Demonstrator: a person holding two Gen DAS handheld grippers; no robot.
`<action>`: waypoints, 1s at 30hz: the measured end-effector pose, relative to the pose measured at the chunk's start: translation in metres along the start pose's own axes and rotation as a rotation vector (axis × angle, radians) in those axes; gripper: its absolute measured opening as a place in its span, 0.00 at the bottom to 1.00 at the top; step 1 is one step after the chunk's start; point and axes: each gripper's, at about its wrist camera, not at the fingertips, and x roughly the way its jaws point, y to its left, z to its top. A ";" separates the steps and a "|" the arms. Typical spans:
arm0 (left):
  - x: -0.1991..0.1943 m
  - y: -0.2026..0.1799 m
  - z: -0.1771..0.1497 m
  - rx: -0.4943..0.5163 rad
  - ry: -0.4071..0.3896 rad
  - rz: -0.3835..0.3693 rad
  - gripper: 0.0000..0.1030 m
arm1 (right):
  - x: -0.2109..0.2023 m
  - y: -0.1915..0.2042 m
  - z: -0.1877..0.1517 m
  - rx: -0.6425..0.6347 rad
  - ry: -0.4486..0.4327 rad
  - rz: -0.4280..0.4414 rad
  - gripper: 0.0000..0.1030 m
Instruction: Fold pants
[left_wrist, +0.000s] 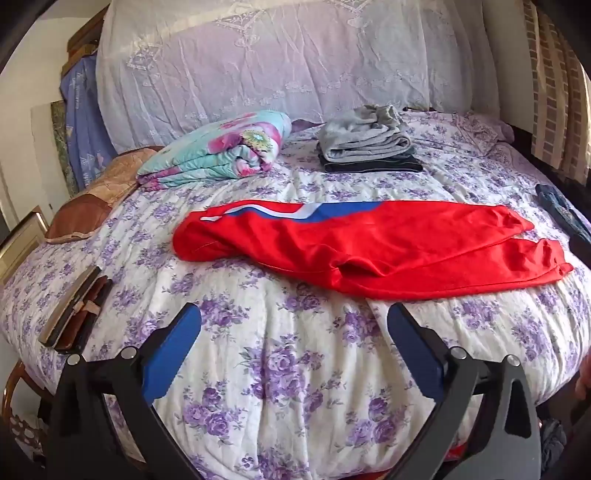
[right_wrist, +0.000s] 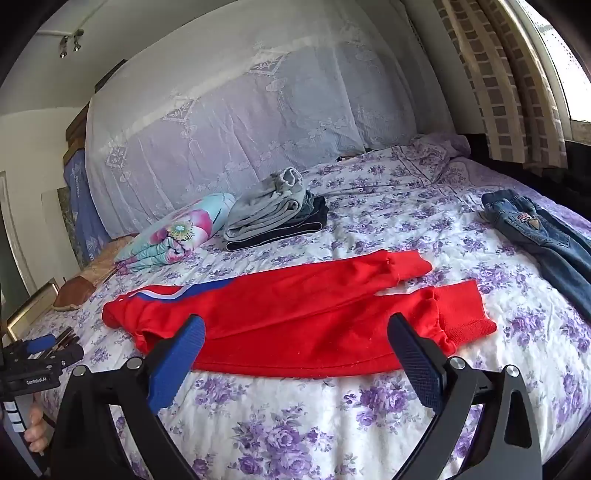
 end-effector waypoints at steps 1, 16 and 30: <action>-0.001 0.000 0.000 0.001 -0.009 0.014 0.96 | 0.000 0.000 0.000 0.010 -0.002 0.006 0.97; -0.003 0.009 -0.005 -0.027 0.004 -0.001 0.96 | 0.001 0.003 -0.003 -0.016 0.022 0.005 0.97; 0.001 0.014 -0.008 -0.043 0.023 0.001 0.96 | 0.002 0.000 -0.006 -0.014 0.033 0.006 0.97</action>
